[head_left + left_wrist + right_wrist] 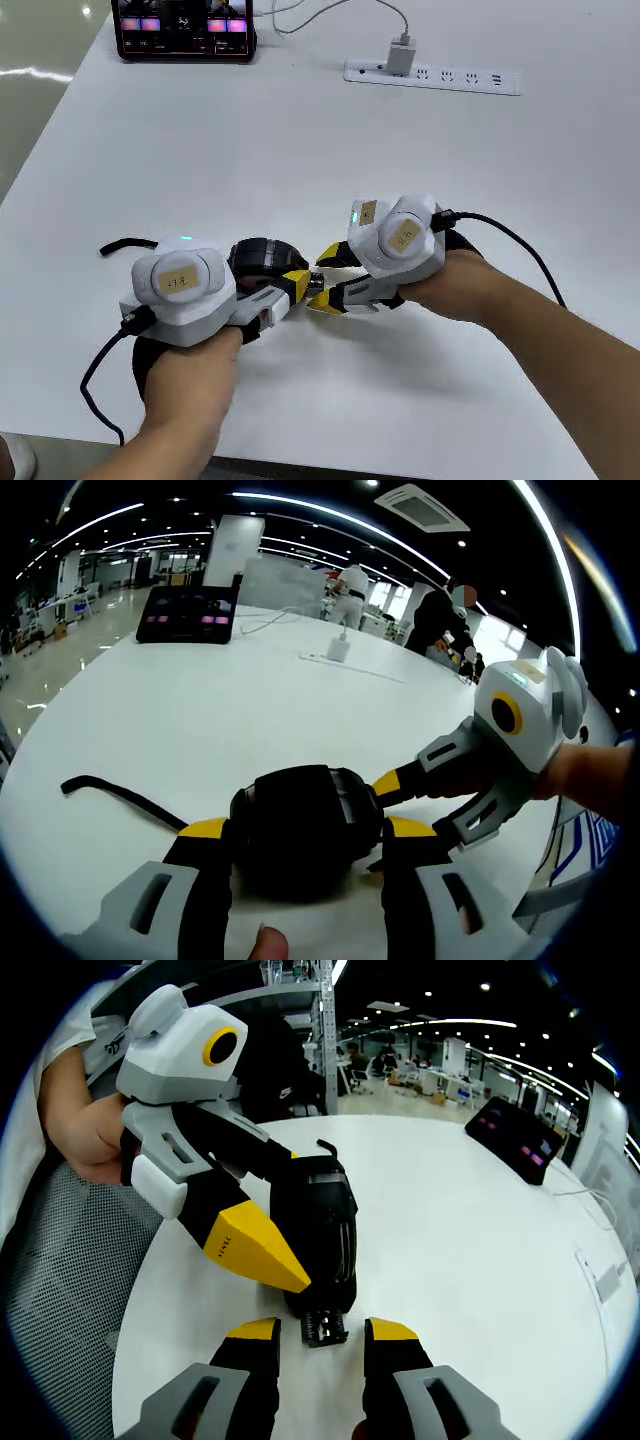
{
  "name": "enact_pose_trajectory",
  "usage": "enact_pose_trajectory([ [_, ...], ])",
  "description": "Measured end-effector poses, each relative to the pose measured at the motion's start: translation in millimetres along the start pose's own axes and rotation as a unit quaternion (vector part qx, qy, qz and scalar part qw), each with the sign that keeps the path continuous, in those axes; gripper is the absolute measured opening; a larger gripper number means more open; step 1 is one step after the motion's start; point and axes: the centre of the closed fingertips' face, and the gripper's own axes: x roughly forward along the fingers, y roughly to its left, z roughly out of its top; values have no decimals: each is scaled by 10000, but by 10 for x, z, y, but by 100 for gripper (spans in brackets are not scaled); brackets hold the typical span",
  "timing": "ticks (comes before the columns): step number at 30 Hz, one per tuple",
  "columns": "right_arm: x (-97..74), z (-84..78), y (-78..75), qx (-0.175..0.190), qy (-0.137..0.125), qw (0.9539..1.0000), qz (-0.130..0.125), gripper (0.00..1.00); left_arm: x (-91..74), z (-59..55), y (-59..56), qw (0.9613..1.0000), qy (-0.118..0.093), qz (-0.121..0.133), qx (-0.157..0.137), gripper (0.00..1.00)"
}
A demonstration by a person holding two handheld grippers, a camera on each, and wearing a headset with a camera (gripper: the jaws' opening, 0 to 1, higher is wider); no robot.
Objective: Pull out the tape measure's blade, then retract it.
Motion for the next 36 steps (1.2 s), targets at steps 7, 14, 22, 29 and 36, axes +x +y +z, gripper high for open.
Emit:
enact_pose_trajectory([
  [7,-52,30,-24,115,-80,9999,-71,31,-41,48,-29,10000,-68,-45,43,56],
  [14,-130,48,-31,272,-222,9993,-158,34,-73,108,-72,9996,-176,-146,162,61],
  [22,-235,35,-14,412,-306,9982,-312,37,-136,154,-102,9989,-169,-247,366,62],
  [29,-368,-8,-23,647,-403,9959,-487,39,-193,203,-114,9986,-203,-311,382,58],
  [36,-537,-80,-29,814,-450,9933,-690,42,-225,231,-181,9969,-223,-459,599,61],
])
